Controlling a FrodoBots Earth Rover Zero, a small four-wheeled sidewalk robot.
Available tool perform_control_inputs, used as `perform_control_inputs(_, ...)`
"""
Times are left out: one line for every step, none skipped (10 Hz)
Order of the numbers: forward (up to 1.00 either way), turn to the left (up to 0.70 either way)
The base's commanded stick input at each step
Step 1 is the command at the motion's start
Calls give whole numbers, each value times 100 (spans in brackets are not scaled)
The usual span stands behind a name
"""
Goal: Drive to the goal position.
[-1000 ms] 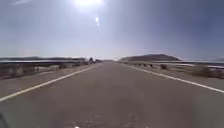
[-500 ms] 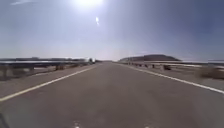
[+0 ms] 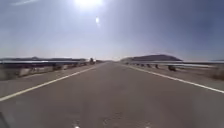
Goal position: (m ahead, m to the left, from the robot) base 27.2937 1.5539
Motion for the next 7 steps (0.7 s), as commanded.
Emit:
perform_control_inputs(100, 0)
perform_control_inputs(100, 0)
perform_control_inputs(100, 0)
perform_control_inputs(100, 0)
perform_control_inputs(100, 0)
perform_control_inputs(100, 0)
perform_control_inputs(100, 0)
